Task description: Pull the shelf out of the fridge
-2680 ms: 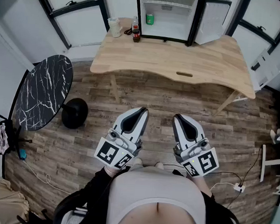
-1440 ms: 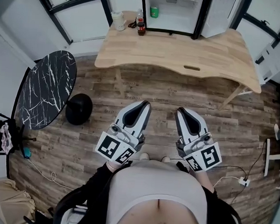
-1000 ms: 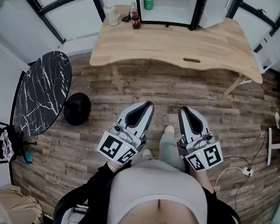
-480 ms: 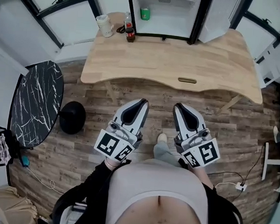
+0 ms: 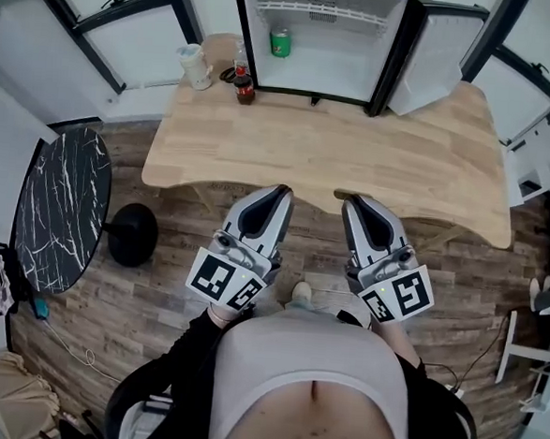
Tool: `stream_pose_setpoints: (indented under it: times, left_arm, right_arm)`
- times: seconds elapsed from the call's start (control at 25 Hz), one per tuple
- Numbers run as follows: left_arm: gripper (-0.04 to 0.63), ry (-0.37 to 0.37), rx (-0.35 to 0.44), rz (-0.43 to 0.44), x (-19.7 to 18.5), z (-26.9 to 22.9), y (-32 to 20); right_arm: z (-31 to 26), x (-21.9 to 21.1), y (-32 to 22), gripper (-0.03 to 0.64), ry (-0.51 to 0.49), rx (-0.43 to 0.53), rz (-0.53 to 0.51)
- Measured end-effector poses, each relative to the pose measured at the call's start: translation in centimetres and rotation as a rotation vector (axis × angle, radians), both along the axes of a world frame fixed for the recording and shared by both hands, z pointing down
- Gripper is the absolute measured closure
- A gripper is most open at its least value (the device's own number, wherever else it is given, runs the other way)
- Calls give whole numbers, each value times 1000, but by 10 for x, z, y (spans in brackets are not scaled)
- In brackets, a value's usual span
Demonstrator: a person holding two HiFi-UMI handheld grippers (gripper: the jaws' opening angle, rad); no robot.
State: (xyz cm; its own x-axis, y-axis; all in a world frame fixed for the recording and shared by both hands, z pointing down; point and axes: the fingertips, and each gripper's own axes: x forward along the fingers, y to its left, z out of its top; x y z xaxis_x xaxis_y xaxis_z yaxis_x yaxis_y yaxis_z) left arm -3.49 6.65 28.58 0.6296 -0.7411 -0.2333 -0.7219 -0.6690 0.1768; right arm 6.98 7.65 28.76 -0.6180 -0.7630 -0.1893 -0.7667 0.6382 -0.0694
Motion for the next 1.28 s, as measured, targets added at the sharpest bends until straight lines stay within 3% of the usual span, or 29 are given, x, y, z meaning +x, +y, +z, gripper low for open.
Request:
stream_pose_setpoints:
  times: [0.24,0.56,0.88,1.28]
  left_arm:
    - [569,2,-7,6,8,0,-21]
    - [569,-10,-9,1,9,0,-39]
    - [569,-13,-24,-20,24,8,-44]
    - [569,-16,-26,-54,5,15,-83]
  right_arm:
    - [7,2,-23,574,-44,-37,-13]
    - [9,0,-35,575,15,-12,-8]
    - [22,13,-46,575,1,-38,-34]
    - [28,-2,-86,574,4,-44,-68]
